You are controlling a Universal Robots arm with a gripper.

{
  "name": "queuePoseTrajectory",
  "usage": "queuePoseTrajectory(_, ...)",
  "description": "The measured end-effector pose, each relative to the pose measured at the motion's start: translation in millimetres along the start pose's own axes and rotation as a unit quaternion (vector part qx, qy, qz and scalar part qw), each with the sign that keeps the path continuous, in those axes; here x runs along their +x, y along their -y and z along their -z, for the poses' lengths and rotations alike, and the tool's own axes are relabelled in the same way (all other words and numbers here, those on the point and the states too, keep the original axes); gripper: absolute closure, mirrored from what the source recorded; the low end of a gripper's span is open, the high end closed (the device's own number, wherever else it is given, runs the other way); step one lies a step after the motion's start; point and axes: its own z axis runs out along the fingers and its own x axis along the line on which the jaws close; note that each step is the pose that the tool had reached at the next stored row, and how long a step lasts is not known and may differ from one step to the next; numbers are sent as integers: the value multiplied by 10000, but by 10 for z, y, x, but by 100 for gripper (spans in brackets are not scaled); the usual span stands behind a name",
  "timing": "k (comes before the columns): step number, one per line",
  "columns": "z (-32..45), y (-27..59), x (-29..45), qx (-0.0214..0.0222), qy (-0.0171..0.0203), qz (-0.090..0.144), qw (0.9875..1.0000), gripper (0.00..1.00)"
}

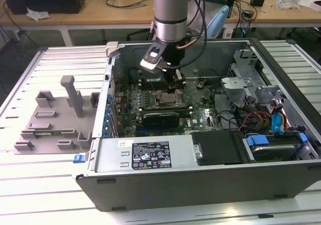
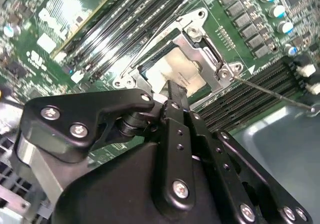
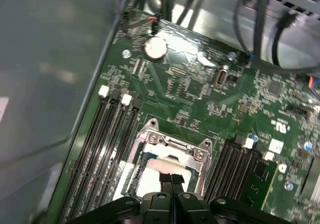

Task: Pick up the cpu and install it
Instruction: 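Close the cpu cover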

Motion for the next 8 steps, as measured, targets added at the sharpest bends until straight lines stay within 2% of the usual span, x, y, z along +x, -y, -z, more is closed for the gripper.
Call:
queuePoseTrajectory(2,0,0,0,-17,-4,288,9996,89)
queuePoseTrajectory(5,0,0,0,-33,-8,579,9983,89)
queuePoseTrajectory(8,0,0,0,-57,-13,986,9951,89)
